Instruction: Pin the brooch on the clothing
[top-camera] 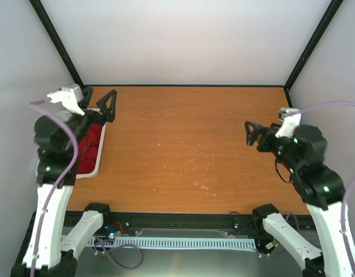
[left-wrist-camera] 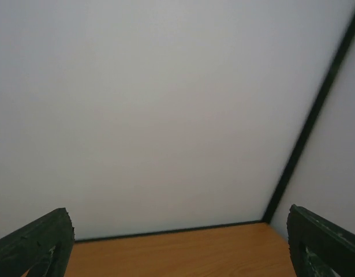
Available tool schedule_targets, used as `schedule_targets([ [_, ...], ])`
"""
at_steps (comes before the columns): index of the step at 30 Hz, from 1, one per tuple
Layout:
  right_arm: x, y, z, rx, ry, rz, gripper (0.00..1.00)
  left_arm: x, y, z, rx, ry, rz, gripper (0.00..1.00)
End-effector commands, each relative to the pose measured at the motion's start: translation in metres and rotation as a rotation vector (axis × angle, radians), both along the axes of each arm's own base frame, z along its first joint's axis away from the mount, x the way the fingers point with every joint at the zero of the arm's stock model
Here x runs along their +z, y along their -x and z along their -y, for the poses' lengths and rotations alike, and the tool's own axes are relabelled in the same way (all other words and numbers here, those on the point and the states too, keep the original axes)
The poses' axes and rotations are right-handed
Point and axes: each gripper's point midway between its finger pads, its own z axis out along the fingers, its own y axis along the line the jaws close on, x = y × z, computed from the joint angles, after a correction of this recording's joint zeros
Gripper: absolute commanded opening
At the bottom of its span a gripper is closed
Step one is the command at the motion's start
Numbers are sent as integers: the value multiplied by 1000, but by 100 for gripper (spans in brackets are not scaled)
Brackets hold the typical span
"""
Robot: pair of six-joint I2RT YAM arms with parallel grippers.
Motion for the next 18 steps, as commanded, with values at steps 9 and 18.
schedule_targets([
  [9,-100,-104,5,-143,150,-238,100,-107,-123,-51,182,-10,-206,100],
  [18,-122,-113,1,-104,173,-212,100,-181,-141,-96,376,-20,-504,100],
])
